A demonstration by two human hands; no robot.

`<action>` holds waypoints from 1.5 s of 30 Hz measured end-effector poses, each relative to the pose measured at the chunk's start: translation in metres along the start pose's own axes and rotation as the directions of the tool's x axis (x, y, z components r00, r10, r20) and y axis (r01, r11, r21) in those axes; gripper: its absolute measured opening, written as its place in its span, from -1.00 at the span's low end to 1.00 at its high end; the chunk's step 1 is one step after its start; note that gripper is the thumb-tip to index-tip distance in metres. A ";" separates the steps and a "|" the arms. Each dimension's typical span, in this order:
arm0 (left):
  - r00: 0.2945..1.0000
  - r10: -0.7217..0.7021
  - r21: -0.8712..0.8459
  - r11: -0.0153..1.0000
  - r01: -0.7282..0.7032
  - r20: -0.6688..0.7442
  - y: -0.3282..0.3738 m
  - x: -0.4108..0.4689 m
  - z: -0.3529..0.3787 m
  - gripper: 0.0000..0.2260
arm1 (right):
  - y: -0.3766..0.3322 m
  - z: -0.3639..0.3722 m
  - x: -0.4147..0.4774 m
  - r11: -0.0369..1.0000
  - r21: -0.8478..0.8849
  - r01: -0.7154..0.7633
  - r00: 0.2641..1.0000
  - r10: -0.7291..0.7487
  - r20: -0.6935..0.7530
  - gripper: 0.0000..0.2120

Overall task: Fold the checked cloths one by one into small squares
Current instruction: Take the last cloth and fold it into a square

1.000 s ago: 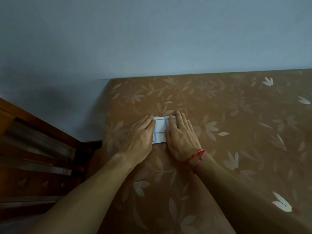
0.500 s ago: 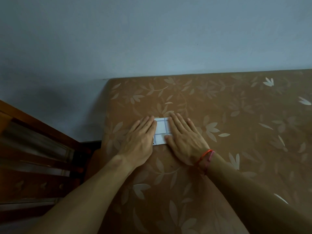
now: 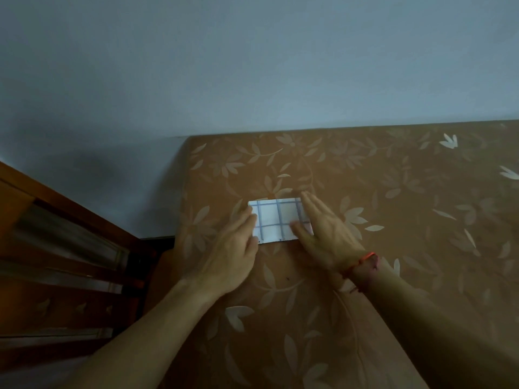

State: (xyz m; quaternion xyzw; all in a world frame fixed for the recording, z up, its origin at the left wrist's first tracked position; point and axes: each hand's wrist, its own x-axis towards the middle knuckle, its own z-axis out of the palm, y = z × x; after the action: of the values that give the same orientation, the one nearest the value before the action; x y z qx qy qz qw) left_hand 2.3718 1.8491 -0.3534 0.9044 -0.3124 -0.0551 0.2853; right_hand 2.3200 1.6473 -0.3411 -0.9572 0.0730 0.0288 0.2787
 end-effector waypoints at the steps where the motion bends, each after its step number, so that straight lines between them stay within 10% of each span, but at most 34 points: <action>1: 0.992 -0.118 -0.084 0.990 0.114 -0.049 0.002 0.002 -0.007 -0.61 | -0.001 -0.007 0.000 0.998 0.059 -0.001 0.997 0.006 -0.076 -0.62; 4: 0.868 -0.496 -0.566 0.715 0.411 0.003 0.006 0.014 -0.027 -0.72 | -0.002 -0.023 -0.002 0.943 0.299 -0.148 0.959 0.211 -0.190 -0.79; 8: 0.757 -0.589 -0.852 0.207 0.481 0.284 0.009 0.019 -0.031 -0.72 | -0.003 -0.025 -0.006 0.660 0.664 -0.350 0.882 0.472 -0.004 -0.79; 15: 0.717 -0.559 -0.849 0.041 0.526 0.417 0.015 0.015 -0.025 -0.66 | -0.005 -0.019 -0.011 0.529 0.763 -0.373 0.871 0.483 0.090 -0.76; 38: 0.742 -0.561 -0.836 0.153 0.527 0.366 0.018 0.012 -0.029 -0.65 | -0.009 -0.012 -0.012 0.673 0.639 -0.372 0.893 0.447 0.049 -0.76; 41: 0.816 -0.558 -0.744 0.478 0.466 0.152 0.020 0.006 -0.029 -0.71 | -0.009 -0.010 -0.022 0.950 0.284 -0.130 0.969 0.182 -0.167 -0.79; 43: 0.917 -0.398 -0.464 0.810 0.359 0.016 0.021 -0.003 -0.027 -0.70 | -0.011 -0.003 -0.033 0.998 -0.002 0.065 0.984 -0.065 -0.166 -0.67; 45: 0.971 -0.234 -0.253 0.938 0.237 0.042 0.018 -0.013 -0.021 -0.67 | -0.012 0.004 -0.040 0.977 -0.188 0.099 0.993 -0.110 -0.046 -0.45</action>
State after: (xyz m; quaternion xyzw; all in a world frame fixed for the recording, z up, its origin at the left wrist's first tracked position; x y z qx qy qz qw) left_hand 2.3581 1.8552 -0.3272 0.8904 -0.1938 -0.1341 0.3894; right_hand 2.2819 1.6646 -0.3343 -0.9818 0.0274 -0.0062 0.1876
